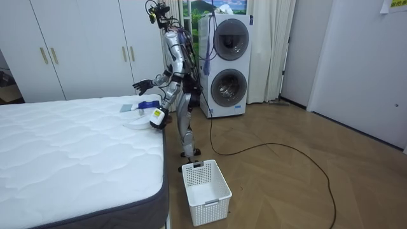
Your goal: Clean bed
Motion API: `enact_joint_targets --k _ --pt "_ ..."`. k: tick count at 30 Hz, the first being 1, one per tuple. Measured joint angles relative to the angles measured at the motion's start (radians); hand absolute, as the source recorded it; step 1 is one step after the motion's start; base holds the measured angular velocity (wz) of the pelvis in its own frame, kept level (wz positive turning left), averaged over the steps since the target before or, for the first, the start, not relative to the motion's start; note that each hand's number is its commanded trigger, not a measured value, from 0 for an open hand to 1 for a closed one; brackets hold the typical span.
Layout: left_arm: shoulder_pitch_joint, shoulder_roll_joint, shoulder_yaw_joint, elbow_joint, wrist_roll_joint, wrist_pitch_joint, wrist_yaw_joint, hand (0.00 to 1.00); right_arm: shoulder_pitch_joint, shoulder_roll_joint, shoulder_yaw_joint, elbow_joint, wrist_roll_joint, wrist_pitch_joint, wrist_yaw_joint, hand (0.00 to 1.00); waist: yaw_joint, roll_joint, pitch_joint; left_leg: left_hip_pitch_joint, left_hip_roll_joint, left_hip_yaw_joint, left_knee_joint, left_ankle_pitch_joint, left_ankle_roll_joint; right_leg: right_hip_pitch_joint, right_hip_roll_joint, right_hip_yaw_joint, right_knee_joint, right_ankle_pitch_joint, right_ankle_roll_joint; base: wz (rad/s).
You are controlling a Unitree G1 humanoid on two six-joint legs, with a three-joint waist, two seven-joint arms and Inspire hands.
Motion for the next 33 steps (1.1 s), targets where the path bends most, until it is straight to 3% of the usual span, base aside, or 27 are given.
enact_joint_targets --k 17,33 --pt "-0.001 -0.001 -0.003 0.019 -0.037 -0.013 -0.009 1.0 0.027 0.065 0.009 -0.028 0.048 0.0 0.111 0.0 -0.002 0.0 -0.001 -0.007 0.002 0.0 0.006 0.0 0.001 -0.005 0.001 0.0 0.003 0.0 0.0 0.0" --pt "0.001 -0.004 -0.02 0.021 -0.036 -0.009 -0.005 1.0 0.047 0.066 0.039 -0.028 0.037 0.001 0.222 0.0 0.0 0.009 -0.0034 -0.007 0.002 -0.002 0.012 0.0 0.001 -0.008 0.001 0.0 0.018 0.001 0.0 0.0"
